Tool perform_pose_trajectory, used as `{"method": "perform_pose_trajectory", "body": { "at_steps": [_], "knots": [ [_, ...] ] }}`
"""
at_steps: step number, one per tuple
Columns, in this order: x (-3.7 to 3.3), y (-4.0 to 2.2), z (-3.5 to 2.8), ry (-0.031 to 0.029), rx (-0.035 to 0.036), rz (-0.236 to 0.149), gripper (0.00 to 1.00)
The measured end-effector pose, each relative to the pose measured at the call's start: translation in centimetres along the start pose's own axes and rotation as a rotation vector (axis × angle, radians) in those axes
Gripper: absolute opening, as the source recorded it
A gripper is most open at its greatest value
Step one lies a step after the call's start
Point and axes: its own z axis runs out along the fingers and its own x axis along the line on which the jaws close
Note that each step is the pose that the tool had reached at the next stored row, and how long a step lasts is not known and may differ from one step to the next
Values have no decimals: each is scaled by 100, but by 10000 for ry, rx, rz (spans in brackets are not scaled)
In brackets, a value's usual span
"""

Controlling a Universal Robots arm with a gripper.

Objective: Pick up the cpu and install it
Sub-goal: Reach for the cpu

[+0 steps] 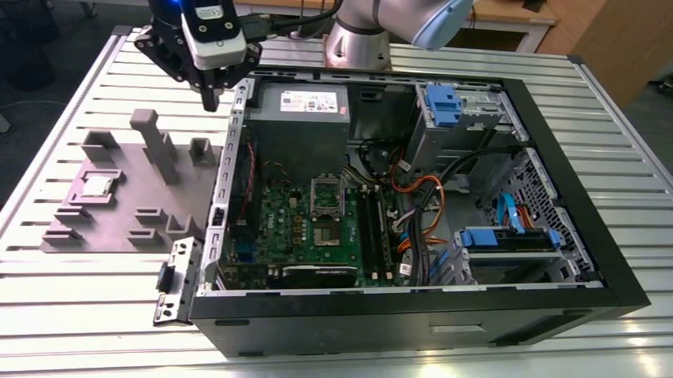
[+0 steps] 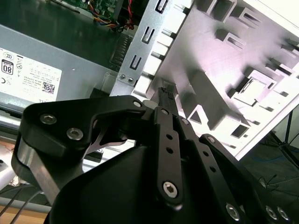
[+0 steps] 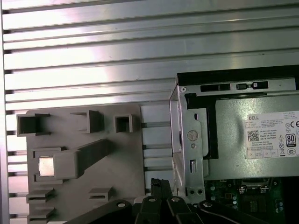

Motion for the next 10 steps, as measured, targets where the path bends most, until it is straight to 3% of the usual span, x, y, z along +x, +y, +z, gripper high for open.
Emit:
{"method": "perform_pose_trajectory", "body": {
  "at_steps": [10],
  "knots": [
    [42, -3, 3, 0, 0, 1, 11]
  ]
}}
